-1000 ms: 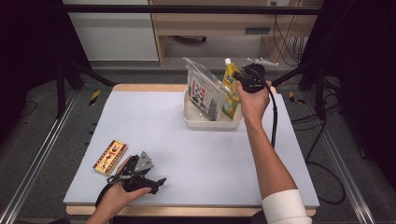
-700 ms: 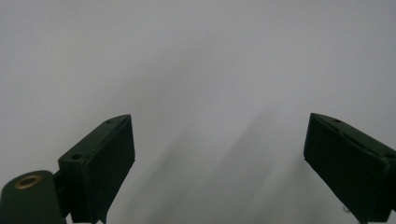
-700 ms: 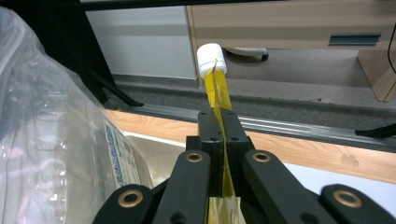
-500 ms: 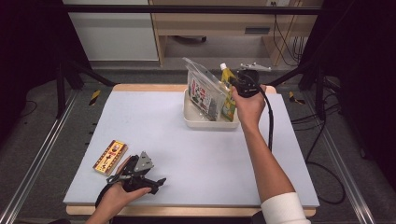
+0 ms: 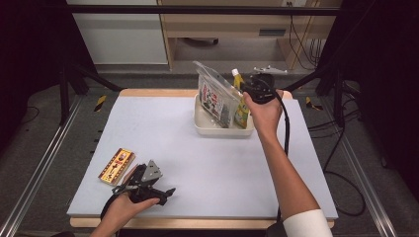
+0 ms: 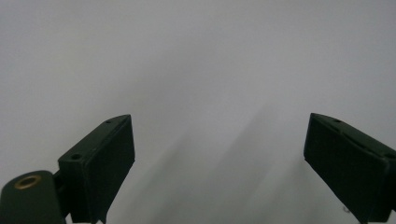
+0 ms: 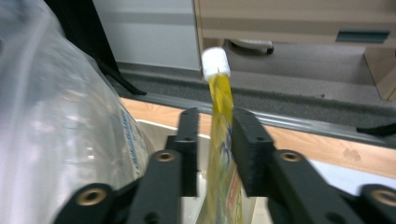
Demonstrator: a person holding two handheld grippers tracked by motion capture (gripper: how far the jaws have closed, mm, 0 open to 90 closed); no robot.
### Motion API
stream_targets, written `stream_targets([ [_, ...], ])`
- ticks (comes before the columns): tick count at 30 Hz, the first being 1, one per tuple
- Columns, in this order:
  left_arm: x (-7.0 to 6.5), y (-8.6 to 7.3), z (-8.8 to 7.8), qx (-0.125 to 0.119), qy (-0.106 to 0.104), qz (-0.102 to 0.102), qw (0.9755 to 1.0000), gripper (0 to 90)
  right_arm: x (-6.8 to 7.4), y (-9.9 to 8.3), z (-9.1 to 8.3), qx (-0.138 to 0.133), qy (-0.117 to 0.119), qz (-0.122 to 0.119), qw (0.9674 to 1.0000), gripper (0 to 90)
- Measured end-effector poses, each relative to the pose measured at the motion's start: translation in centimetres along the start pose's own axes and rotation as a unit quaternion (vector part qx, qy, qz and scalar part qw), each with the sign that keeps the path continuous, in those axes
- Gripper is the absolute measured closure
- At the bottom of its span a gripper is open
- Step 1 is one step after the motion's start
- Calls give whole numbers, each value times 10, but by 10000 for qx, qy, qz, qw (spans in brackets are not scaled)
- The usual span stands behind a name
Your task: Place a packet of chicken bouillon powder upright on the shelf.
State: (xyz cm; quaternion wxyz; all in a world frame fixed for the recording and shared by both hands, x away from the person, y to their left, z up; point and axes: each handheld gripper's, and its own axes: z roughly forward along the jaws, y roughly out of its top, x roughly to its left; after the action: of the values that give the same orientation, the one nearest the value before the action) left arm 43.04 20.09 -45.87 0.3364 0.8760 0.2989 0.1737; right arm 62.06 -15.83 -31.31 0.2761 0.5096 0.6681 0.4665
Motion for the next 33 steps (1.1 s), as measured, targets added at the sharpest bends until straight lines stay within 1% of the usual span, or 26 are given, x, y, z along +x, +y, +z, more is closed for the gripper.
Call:
stream_targets([
  [1, 0, 0, 0, -17, 4, -17, 10000, 85, 0, 1, -4, -34, 20, -7, 10000, 667],
  [2, 1, 0, -1, -22, 12, -16, 10000, 85, 1, 2, -9, -60, 70, -37, 10000, 653],
  [6, 3, 0, -2, -64, 75, -62, 9999, 80, 3, 1, -33, -127, 116, -323, 9993, 611],
  [7, 3, 0, -2, -80, 117, -68, 9999, 78, 3, -1, -39, -124, 85, -357, 9993, 597],
  [8, 4, 0, -3, -64, 152, -61, 9998, 76, 3, -2, -46, -122, 103, -392, 9991, 581],
  [9, 4, 0, -3, -64, 152, -61, 9998, 73, 3, -2, -46, -122, 103, -392, 9991, 581],
  [10, 5, 0, -4, -61, 191, -59, 9998, 73, 3, -5, -52, -151, 153, -391, 9990, 570],
  [11, 6, 0, -5, -87, 229, -92, 9997, 72, 2, -12, -65, -167, 133, -544, 9983, 531],
  [14, 9, 0, -7, -113, 286, -178, 9994, 69, 1, -23, -78, -168, 196, -552, 9981, 473],
  [15, 10, 0, -7, -121, 299, -186, 9993, 69, 0, -28, -82, -161, 219, -510, 9983, 461],
  [16, 12, 0, -8, -127, 310, -208, 9992, 69, 1, -33, -86, -136, 226, -535, 9982, 444],
  [19, 14, -1, -9, -141, 318, -235, 9991, 62, 2, -48, -92, -98, 214, -577, 9981, 399],
  [22, 15, -2, -11, -155, 317, -246, 9991, 61, 4, -61, -94, -1, 198, -640, 9978, 349],
  [23, 15, -2, -11, -176, 322, -252, 9990, 58, 5, -65, -94, 49, 209, -648, 9977, 341],
  [26, 16, -3, -13, -189, 292, -200, 9992, 53, 10, -73, -95, 63, 197, -707, 9973, 316],
  [28, 17, -3, -15, -223, 306, -195, 9991, 50, 13, -78, -95, 136, 238, -678, 9973, 311],
  [29, 18, -3, -16, -236, 299, -183, 9991, 49, 15, -82, -95, 155, 240, -709, 9971, 309],
  [30, 19, -4, -17, -250, 299, -196, 9990, 46, 17, -85, -95, 179, 220, -742, 9968, 306],
  [33, 21, -4, -20, -273, 335, -217, 9988, 45, 19, -95, -93, 223, 260, -718, 9968, 288],
])
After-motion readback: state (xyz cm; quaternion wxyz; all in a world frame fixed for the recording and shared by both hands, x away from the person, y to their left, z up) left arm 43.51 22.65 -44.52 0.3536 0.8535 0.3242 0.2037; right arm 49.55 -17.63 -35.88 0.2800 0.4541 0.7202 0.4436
